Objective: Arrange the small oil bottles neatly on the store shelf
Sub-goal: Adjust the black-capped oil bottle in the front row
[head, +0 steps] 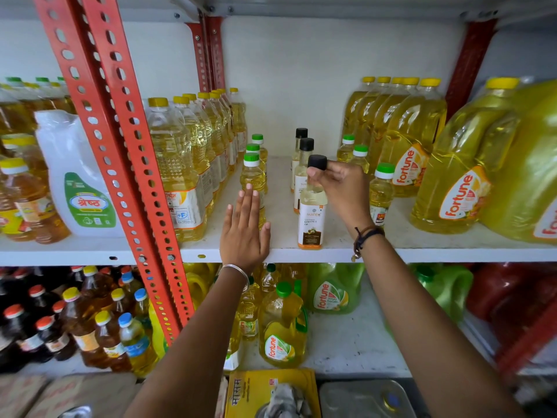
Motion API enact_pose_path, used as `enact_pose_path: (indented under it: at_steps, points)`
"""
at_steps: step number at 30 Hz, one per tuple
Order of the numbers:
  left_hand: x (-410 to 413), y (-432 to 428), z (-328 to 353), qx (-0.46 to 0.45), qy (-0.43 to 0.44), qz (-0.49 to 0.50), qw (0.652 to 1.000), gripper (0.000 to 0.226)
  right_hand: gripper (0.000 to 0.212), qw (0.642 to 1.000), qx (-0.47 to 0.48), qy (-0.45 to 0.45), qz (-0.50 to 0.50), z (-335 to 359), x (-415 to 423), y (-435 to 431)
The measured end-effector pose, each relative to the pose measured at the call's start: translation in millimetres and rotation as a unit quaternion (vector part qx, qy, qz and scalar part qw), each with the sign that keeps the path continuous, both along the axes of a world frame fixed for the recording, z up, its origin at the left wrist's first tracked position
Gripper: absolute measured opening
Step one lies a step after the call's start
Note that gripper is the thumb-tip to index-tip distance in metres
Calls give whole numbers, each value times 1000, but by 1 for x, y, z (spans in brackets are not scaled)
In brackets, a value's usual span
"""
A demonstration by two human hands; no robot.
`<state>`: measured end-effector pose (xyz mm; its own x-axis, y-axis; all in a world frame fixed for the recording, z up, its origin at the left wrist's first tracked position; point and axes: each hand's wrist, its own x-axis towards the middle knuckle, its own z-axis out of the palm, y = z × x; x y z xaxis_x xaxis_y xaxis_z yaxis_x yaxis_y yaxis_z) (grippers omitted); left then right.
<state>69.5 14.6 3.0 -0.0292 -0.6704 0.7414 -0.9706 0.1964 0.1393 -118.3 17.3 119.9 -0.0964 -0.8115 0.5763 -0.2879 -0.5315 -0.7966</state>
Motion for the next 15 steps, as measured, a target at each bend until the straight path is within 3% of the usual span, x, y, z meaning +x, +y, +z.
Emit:
enact_pose_path:
  at_steps: [15]
  points:
    - [0,0,-1,0,0,0,1000,64,26,1000,-4,2,-2,2,-2,-2]
